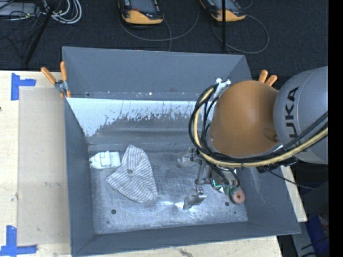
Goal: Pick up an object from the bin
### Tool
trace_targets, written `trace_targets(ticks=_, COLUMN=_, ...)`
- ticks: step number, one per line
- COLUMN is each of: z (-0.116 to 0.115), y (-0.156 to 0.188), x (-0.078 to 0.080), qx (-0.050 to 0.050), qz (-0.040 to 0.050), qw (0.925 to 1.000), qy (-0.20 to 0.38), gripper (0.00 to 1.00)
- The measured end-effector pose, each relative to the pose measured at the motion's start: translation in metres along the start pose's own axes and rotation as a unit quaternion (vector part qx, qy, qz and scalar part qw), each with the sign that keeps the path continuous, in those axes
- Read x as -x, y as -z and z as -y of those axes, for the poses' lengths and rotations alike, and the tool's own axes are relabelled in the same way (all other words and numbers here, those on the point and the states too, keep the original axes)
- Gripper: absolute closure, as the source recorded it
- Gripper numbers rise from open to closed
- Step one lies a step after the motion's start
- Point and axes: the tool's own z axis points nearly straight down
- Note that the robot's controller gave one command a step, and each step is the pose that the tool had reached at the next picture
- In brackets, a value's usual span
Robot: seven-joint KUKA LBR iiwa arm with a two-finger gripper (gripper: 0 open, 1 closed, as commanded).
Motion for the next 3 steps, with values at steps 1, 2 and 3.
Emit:
trace_targets(ticks=1, z=0.000, y=0.004, x=0.002, qx=0.000, qz=0.0040, qw=1.0000, qy=-0.001, gripper=0.00)
trace_targets(ticks=2, z=0.007, y=-0.026, x=0.003, qx=0.000, qz=0.0068, qw=0.9992, qy=0.040, gripper=0.00)
trace_targets(ticks=3, z=0.014, y=-0.082, x=0.016, qx=-0.001, qz=0.0070, qw=0.9918, qy=0.127, gripper=0.00)
